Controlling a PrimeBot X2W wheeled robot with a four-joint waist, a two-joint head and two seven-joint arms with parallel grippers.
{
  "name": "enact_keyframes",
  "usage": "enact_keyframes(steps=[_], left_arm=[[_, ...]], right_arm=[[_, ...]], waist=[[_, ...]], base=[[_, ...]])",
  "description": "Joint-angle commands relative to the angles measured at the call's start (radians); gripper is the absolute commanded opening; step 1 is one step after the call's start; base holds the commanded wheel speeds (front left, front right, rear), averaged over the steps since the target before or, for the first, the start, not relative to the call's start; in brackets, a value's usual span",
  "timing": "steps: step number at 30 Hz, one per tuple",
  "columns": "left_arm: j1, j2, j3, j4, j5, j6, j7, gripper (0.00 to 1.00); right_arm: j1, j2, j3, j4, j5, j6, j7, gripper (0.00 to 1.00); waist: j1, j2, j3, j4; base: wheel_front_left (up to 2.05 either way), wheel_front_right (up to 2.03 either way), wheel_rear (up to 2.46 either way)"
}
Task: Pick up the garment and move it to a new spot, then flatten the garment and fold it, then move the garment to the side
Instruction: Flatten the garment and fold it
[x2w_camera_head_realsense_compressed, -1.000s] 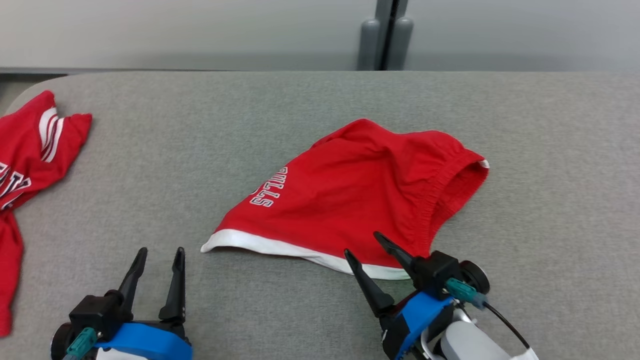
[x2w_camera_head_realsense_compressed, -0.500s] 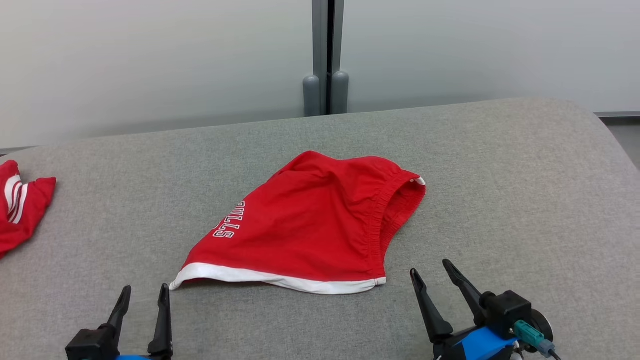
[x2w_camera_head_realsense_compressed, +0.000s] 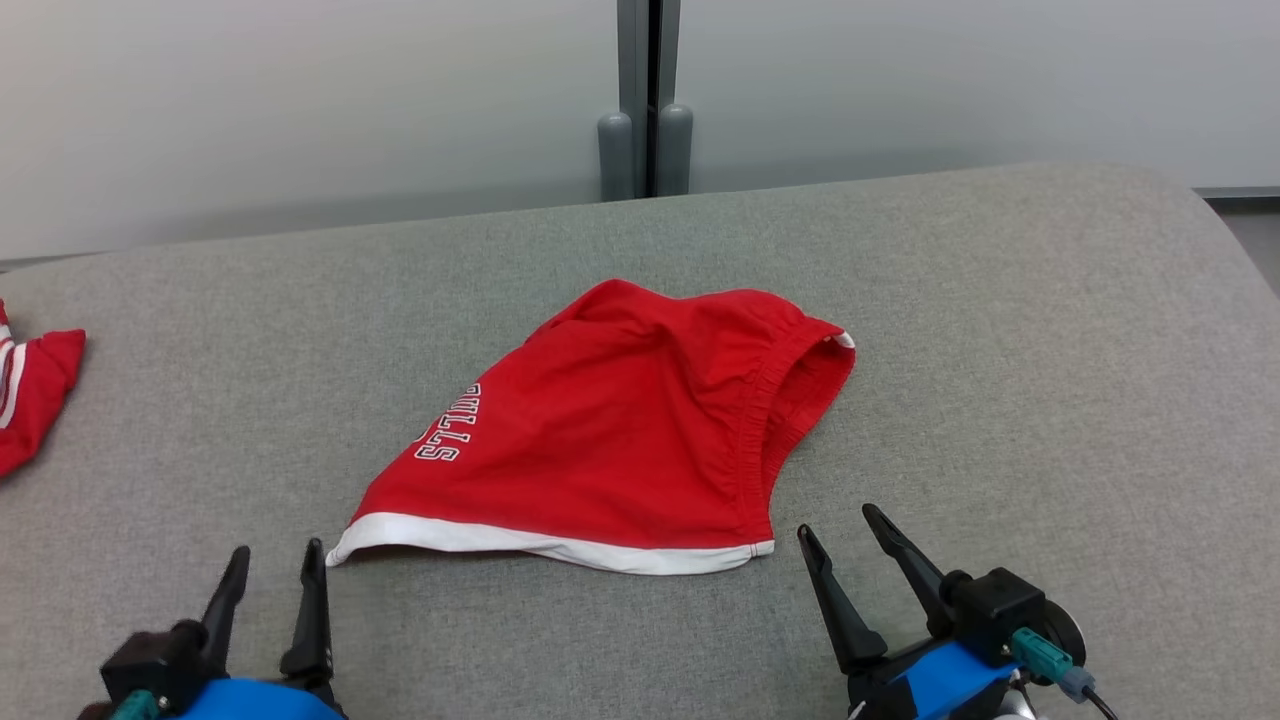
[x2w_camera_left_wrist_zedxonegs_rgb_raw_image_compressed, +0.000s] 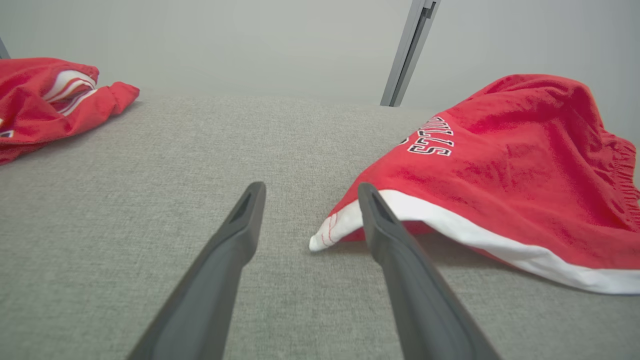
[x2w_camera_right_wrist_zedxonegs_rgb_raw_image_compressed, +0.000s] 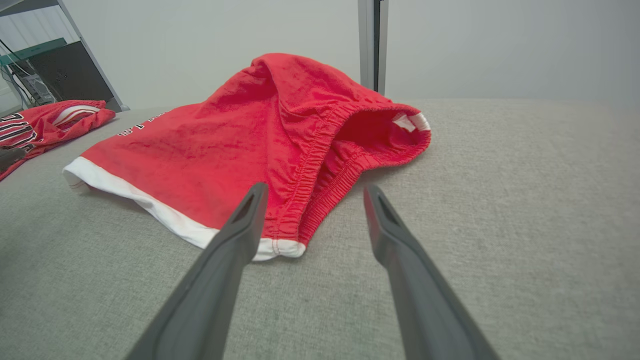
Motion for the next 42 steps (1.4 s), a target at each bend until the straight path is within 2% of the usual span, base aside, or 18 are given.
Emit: enact_keyframes(steps=[1, 5, 12, 21, 30, 31, 32, 34, 37, 39, 40, 42], left_arm=[[-0.028, 0.011, 0.005, 0.0, -0.017, 0.001, -0.003, 1.0], [-0.078, 0.046, 0.002, 0.021, -0.069, 0.001, -0.003, 1.0], [-0.119, 0.1, -0.083, 0.066, -0.135, 0.001, -0.003, 1.0], [-0.104, 0.128, -0.192, 0.12, -0.154, 0.001, 0.002, 1.0], [-0.095, 0.129, -0.252, 0.181, -0.136, 0.001, 0.007, 1.0], [-0.095, 0.13, -0.268, 0.189, -0.133, -0.001, 0.007, 0.98], [-0.099, 0.131, -0.28, 0.193, -0.127, -0.001, 0.009, 0.73], [-0.103, 0.132, -0.315, 0.205, -0.125, -0.001, 0.012, 0.48], [-0.116, 0.133, -0.348, 0.22, -0.127, -0.002, 0.014, 0.43], [-0.121, 0.137, -0.377, 0.235, -0.13, -0.002, 0.014, 0.35], [-0.123, 0.139, -0.384, 0.241, -0.137, -0.002, 0.014, 0.27], [-0.127, 0.147, -0.398, 0.256, -0.147, -0.001, 0.014, 0.02]], right_arm=[[-0.013, -0.003, 0.004, -0.01, -0.001, 0.0, -0.004, 1.0], [-0.033, -0.003, 0.017, -0.019, -0.006, 0.0, -0.004, 1.0], [-0.041, -0.003, 0.023, -0.043, -0.028, 0.0, -0.004, 1.0], [-0.044, -0.003, 0.026, -0.072, -0.033, 0.0, -0.004, 1.0], [-0.04, -0.003, 0.032, -0.068, -0.026, 0.0, -0.004, 1.0], [-0.04, -0.003, 0.032, -0.067, -0.026, 0.0, -0.004, 1.0], [-0.04, -0.003, 0.032, -0.067, -0.027, 0.0, -0.004, 1.0], [-0.042, -0.003, 0.032, -0.066, -0.028, 0.0, -0.004, 1.0], [-0.043, -0.003, 0.032, -0.066, -0.029, 0.0, -0.004, 1.0], [-0.044, -0.003, 0.032, -0.066, -0.031, 0.0, -0.004, 1.0], [-0.045, -0.003, 0.032, -0.066, -0.032, 0.0, -0.004, 1.0], [-0.045, -0.003, 0.031, -0.067, -0.033, 0.0, -0.004, 1.0]], waist=[[-0.0001, 0.0, 0.018, 0.008], [-0.0001, 0.0, 0.062, 0.002], [-0.0001, 0.0, 0.121, -0.021], [-0.0001, 0.0, 0.163, -0.039], [-0.0001, 0.0, 0.157, -0.047], [-0.0001, 0.0, 0.157, -0.048], [-0.0001, 0.0, 0.158, -0.049], [-0.0001, 0.0, 0.16, -0.051], [-0.0001, 0.0, 0.165, -0.055], [-0.0001, 0.0, 0.168, -0.057], [-0.0001, 0.0, 0.169, -0.057], [-0.0001, 0.0, 0.17, -0.058]], base=[[0.0, 0.0, 0.0], [0.0, 0.0, 0.0], [0.0, 0.0, 0.0], [0.0, 0.0, 0.0], [0.0, 0.0, 0.0], [0.0, 0.0, 0.0], [0.0, 0.0, 0.0], [0.0, 0.0, 0.0], [0.0, 0.0, 0.0], [0.0, 0.0, 0.0], [0.0, 0.0, 0.0], [0.0, 0.0, 0.0]])
